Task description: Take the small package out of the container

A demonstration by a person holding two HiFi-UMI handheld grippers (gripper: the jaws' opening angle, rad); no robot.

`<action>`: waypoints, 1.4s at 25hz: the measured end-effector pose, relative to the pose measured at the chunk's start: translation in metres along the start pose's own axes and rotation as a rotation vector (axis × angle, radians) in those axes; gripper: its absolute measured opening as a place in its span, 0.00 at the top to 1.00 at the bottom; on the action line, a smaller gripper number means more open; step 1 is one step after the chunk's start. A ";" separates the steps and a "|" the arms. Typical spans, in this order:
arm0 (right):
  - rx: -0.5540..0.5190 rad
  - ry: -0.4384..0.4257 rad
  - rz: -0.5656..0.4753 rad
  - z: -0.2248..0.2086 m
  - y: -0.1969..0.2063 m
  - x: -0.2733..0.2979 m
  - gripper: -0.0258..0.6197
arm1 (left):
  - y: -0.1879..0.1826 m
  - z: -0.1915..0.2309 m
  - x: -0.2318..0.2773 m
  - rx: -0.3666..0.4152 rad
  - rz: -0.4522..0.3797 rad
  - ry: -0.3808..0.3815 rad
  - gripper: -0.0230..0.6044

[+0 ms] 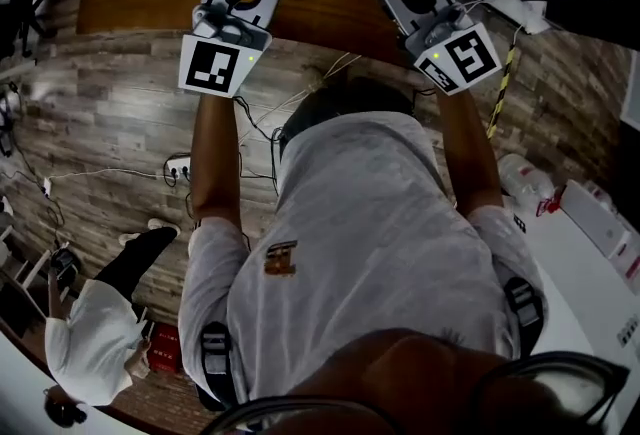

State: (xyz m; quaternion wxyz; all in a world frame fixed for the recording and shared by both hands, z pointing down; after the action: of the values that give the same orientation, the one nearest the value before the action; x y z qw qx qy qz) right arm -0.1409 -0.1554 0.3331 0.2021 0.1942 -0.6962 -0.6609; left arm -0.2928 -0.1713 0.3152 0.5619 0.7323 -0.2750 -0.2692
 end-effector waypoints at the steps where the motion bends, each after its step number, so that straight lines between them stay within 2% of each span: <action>1: 0.001 0.002 0.002 -0.004 0.001 0.000 0.91 | 0.004 0.002 0.006 0.019 0.014 0.014 0.93; 9: 0.007 0.000 -0.003 -0.042 0.010 0.000 0.91 | 0.031 -0.005 0.056 0.195 0.156 0.146 0.93; 16: 0.003 -0.020 0.036 -0.065 0.023 0.005 0.91 | 0.051 -0.009 0.094 0.276 0.250 0.221 0.93; 26: 0.035 0.030 0.104 -0.111 0.052 0.007 0.91 | 0.101 -0.013 0.146 0.389 0.410 0.359 0.93; 35: 0.072 0.058 0.129 -0.140 0.071 0.008 0.91 | 0.147 -0.017 0.183 0.483 0.530 0.528 0.73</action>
State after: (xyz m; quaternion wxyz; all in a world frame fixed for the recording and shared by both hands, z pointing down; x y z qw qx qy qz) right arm -0.0725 -0.2735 0.4106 0.2570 0.1751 -0.7245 -0.6151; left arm -0.1670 -0.3205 0.4464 0.4754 0.7905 -0.3550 0.1522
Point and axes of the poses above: the fingertips, and each gripper's own axes: x forward along the fingers, z to its left, y out of its underside, the point moved 4 cm from there along -x, backward along the fingers, and after that the axes turned 6 degrees about -y, right-handed, at the moved point
